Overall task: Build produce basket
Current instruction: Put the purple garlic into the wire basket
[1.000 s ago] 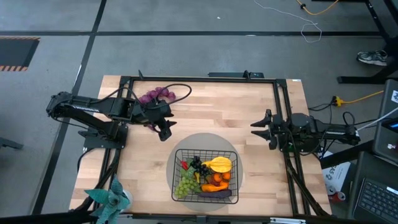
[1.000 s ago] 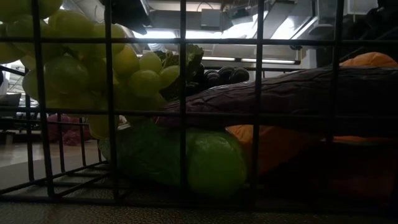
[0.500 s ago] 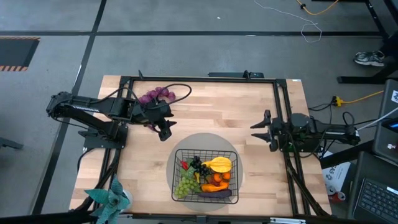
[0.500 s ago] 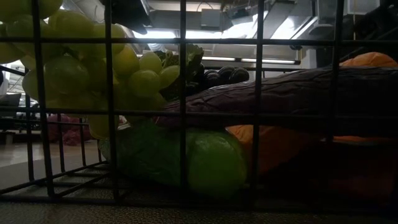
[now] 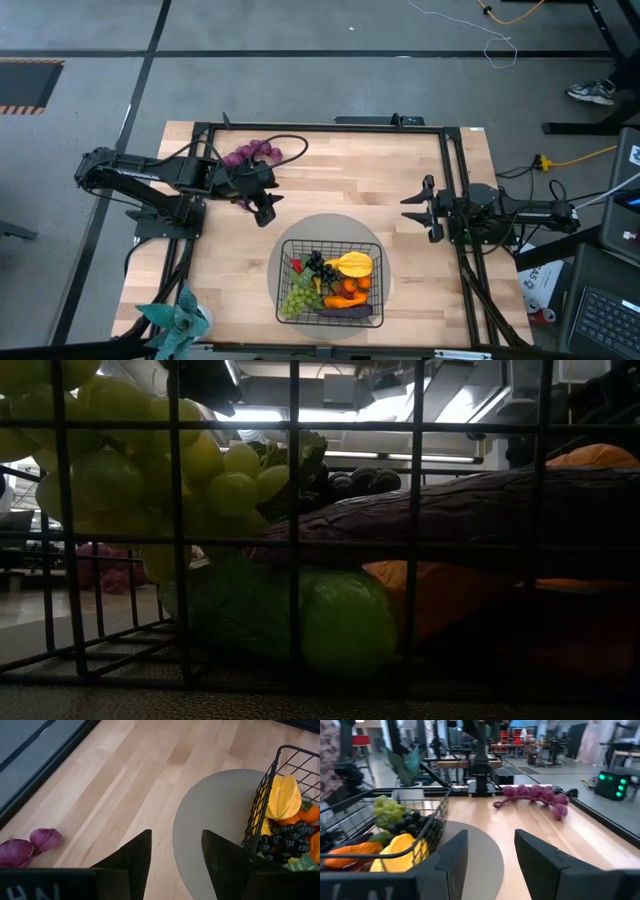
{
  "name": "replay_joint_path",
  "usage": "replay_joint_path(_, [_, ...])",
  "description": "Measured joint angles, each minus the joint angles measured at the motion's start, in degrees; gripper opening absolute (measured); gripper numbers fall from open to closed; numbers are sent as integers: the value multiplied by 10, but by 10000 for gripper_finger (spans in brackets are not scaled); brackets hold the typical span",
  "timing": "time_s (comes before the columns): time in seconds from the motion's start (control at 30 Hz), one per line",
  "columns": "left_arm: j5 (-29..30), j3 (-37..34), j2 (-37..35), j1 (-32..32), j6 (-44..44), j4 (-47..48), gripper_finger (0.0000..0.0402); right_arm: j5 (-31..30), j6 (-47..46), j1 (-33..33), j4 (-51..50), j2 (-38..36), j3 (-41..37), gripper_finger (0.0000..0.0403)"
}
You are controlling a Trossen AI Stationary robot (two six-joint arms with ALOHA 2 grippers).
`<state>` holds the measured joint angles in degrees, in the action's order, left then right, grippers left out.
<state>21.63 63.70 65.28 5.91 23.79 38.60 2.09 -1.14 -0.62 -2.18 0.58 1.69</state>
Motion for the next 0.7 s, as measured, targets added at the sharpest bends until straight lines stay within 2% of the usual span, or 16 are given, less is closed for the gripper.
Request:
replay_joint_path(0.2, [0,0,0,0,0,0,167,-5,-42,0,-1,0,0,165])
replay_joint_path(0.43, [5,0,0,0,-12,-27,167,-5,-46,0,-1,0,0,165])
replay_joint_path(0.57, [57,0,0,-15,7,-25,167,-5,-46,0,-1,0,0,165])
replay_joint_path(0.63, [91,0,0,-37,23,8,167,-5,-45,0,-1,0,0,165])
replay_joint_path(0.7, [97,0,0,-67,43,48,167,-5,-45,0,-1,0,0,165])
